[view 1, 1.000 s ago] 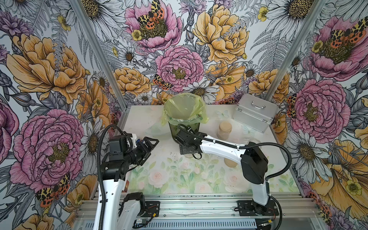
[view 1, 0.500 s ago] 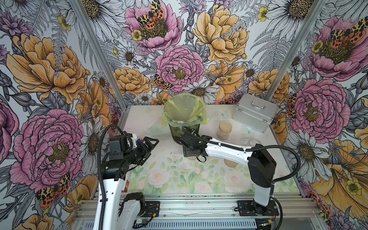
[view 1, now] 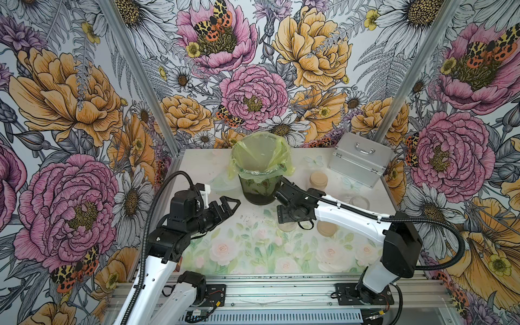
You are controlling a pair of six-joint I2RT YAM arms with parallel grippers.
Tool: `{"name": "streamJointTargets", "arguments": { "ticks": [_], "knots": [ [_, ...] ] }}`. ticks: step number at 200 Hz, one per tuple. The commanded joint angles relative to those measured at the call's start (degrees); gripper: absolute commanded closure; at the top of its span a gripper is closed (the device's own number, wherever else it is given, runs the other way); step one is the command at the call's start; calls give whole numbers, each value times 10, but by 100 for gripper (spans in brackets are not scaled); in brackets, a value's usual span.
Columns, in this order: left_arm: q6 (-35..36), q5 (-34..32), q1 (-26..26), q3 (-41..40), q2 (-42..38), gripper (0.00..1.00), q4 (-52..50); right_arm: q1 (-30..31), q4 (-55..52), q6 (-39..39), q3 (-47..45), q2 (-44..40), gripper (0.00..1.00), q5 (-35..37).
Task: Empty moldy rice from jars
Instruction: Move the jar to the center of the board, then open the lid of the jar.
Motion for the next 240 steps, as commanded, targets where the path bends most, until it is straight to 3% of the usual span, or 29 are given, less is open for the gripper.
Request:
{"name": "streamJointTargets", "arguments": {
  "ticks": [1, 23, 44, 126, 240],
  "knots": [
    [44, -77, -53, -11, 0, 1, 87, -13, -37, -24, 41, -21, 30, -26],
    [102, -97, -101, -27, 11, 1, 128, -24, -59, -39, 62, -28, 30, -38],
    [127, -90, -116, -45, 21, 1, 164, -27, -66, -50, 71, -24, 30, -42],
    [124, -91, -125, -82, 27, 1, 199, -24, -64, -62, 75, 23, 27, -62],
    [178, -102, -191, -129, 17, 1, 232, -24, -63, -76, 94, 90, 22, -91]
  ]
}}
